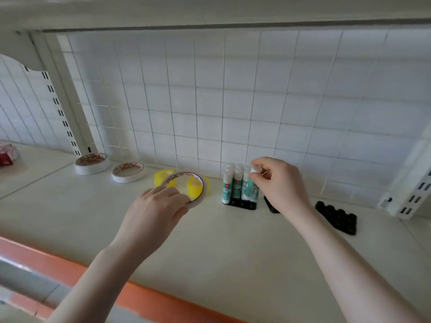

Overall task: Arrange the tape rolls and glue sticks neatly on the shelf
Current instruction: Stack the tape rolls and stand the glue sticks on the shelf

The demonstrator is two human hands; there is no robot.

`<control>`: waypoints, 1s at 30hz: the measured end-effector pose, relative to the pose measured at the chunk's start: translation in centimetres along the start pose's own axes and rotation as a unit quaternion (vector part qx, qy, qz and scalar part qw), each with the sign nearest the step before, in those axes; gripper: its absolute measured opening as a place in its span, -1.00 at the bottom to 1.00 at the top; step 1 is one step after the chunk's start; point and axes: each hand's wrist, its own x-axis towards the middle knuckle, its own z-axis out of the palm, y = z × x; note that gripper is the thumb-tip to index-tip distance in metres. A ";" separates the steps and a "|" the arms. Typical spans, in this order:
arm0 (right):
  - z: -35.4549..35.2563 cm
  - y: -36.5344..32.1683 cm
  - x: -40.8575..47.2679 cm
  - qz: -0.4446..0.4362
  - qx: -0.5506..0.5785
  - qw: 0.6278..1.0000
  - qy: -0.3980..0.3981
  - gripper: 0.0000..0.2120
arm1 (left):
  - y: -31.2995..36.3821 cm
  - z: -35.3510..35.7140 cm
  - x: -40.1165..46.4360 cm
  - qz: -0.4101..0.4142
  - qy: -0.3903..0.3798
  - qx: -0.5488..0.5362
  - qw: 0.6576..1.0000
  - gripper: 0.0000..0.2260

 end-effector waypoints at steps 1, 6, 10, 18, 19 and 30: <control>0.6 0.0 0.3 0.000 -0.006 1.000 -0.006 -0.79 | -0.4 0.2 0.2 -0.003 0.001 -0.001 1.000 -0.77; 3.2 0.1 1.2 -0.002 -0.046 0.998 -0.033 -0.81 | -2.3 2.0 1.0 -0.004 -0.011 -0.007 1.000 -0.93; 4.6 -0.1 1.0 -0.017 -0.071 0.997 -0.031 -0.86 | -3.8 3.1 1.8 0.004 -0.013 -0.018 1.000 -0.90; 5.8 0.2 0.3 -0.070 -0.076 0.994 0.042 -0.89 | -5.1 4.7 2.0 0.010 -0.017 -0.048 0.999 -0.73; 5.9 0.3 0.2 -0.084 -0.079 0.991 0.061 -0.90 | -5.2 4.8 2.0 0.008 -0.019 -0.051 0.998 -0.73; 7.0 1.9 0.3 -0.169 -0.101 0.970 0.144 -0.93 | -4.9 5.5 1.7 -0.008 -0.025 -0.069 0.997 -0.91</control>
